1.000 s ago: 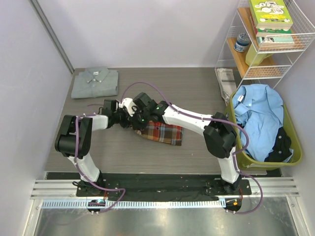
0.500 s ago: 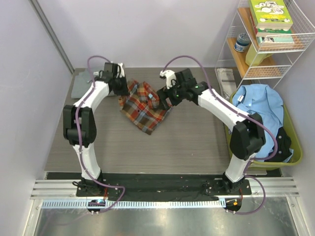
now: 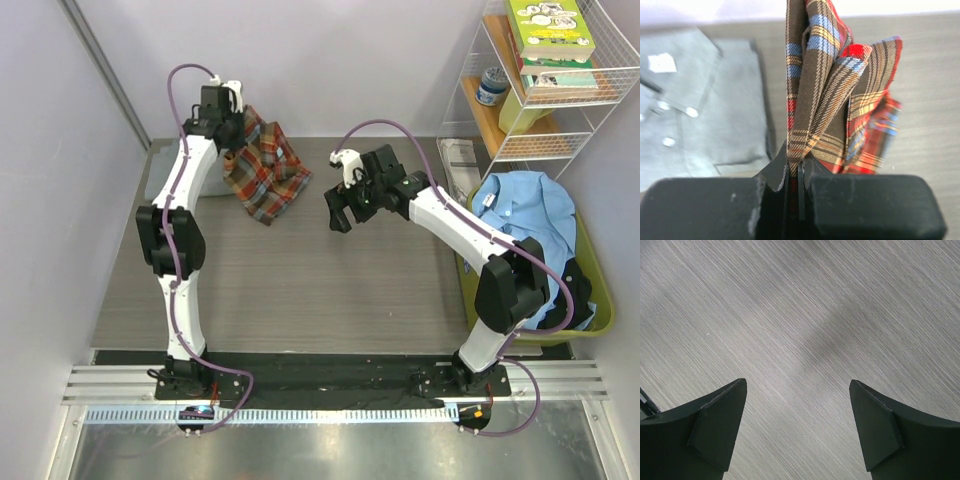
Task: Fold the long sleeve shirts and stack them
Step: Neatly place the folded shirt to the corner
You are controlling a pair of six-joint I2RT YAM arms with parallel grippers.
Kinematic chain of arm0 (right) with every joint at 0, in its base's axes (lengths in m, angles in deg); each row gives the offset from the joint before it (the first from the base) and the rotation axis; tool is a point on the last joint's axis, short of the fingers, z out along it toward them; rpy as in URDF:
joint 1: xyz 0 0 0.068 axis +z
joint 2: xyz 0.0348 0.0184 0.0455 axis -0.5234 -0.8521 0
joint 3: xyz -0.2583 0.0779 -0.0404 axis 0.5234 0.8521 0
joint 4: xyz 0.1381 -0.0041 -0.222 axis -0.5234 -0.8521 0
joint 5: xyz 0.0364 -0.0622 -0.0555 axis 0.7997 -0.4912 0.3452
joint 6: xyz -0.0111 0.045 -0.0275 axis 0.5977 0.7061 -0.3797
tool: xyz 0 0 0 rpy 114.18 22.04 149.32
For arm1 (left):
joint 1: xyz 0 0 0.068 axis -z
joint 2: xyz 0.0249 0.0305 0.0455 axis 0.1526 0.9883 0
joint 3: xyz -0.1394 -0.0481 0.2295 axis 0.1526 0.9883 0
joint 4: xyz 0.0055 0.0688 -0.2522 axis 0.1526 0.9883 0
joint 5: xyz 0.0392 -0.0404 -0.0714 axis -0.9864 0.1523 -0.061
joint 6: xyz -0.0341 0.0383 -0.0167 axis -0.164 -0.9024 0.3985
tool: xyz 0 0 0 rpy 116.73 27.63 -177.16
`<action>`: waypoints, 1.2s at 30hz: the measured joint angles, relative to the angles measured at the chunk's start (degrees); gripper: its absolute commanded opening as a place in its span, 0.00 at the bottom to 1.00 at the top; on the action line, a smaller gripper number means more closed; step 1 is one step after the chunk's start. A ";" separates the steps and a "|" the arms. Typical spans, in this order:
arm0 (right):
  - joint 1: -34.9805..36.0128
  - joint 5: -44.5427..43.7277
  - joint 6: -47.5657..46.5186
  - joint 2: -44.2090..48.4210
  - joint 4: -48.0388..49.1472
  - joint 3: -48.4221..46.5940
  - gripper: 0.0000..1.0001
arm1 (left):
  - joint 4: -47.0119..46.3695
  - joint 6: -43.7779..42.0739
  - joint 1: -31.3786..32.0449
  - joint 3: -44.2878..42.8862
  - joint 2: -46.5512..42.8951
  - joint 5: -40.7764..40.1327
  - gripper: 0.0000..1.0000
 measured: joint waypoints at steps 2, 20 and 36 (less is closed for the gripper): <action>0.00 -0.09 -0.15 0.00 -0.04 0.04 0.89 | 0.00 -0.39 0.00 -2.01 0.00 -1.36 0.00; 0.00 -1.14 -0.61 1.33 -0.46 1.16 0.89 | -0.96 -1.05 -0.46 -5.38 -0.02 -6.32 0.00; 0.00 -1.51 -0.59 2.08 -0.50 1.16 0.89 | -1.14 3.89 0.24 -5.57 -3.67 -9.97 0.00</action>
